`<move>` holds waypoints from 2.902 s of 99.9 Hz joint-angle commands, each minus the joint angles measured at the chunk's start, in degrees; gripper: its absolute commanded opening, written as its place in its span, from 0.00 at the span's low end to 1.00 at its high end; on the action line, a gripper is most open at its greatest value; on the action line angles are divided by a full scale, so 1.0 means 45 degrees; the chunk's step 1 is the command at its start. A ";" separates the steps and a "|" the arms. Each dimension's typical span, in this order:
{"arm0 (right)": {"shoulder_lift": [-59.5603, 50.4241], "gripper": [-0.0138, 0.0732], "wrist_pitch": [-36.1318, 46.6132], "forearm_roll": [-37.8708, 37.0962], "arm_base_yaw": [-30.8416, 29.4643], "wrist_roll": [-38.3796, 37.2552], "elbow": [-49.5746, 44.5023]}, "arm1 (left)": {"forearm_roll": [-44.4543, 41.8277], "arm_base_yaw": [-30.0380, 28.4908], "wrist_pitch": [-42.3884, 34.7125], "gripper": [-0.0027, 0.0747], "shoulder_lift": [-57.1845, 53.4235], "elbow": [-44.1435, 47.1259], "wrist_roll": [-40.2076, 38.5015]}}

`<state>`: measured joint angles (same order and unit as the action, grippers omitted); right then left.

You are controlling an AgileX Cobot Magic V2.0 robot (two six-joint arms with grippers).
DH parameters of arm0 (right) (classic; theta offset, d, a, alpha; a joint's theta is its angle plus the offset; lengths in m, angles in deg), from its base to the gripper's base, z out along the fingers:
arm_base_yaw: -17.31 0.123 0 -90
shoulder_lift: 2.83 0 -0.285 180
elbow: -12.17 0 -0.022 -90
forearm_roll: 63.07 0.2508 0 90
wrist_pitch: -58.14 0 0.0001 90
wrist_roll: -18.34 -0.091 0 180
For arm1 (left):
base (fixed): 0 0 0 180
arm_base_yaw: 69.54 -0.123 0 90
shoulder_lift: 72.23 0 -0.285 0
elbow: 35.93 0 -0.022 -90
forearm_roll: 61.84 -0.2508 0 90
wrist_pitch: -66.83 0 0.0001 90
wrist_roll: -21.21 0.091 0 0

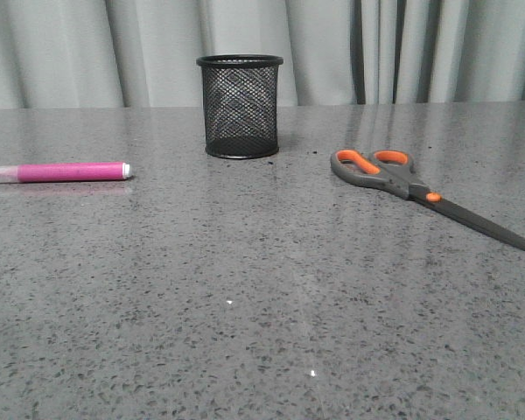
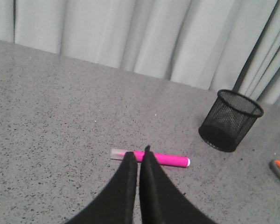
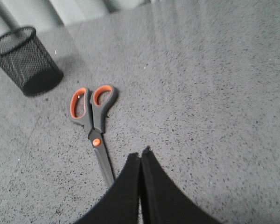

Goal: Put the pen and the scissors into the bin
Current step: 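Move the left gripper toward the pink marker pen, then lower the left gripper and grasp the pink marker pen, then lift the marker and lower it into the black mesh cup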

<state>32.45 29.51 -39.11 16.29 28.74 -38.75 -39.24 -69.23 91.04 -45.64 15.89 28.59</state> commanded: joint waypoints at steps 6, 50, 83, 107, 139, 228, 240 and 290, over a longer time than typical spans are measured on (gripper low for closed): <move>0.1848 0.09 -0.0194 -0.0041 -0.0071 0.0588 0.1962 | -0.0444 0.0077 0.0492 0.01 0.1913 -0.1854 0.0265; 0.4182 0.64 -0.0587 -0.0018 0.0790 0.0834 0.3582 | 0.1168 0.0077 0.0941 0.38 0.4596 -0.3067 0.2005; 0.4298 0.64 -0.0327 -0.0018 0.0790 0.1199 0.3617 | 0.3350 0.0102 0.1649 0.56 0.6423 -0.3680 0.5764; 0.4298 0.64 -0.0458 -0.0018 0.0790 0.1543 0.3617 | 0.4538 0.0102 0.4418 0.51 0.9881 -0.6055 1.1459; 0.4298 0.64 -0.0567 -0.0018 0.0790 0.1848 0.3617 | 0.4538 0.0102 0.6968 0.51 1.4017 -0.8910 1.8461; 0.4298 0.64 -0.0568 -0.0018 0.0790 0.1890 0.3617 | 0.3815 0.0832 0.6666 0.10 1.7832 -1.0454 2.0511; 0.4298 0.64 -0.0568 -0.0018 0.0790 0.1890 0.3617 | 0.3788 0.0832 0.6911 0.01 1.7832 -1.0526 2.0177; 0.4298 0.64 -0.0639 -0.0018 0.0790 0.1890 0.3617 | 1.4681 0.1519 0.6735 0.01 1.6776 -1.2828 2.0296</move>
<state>51.67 23.61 -39.45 19.70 36.61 -24.58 12.41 -64.89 123.34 32.44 -39.99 119.14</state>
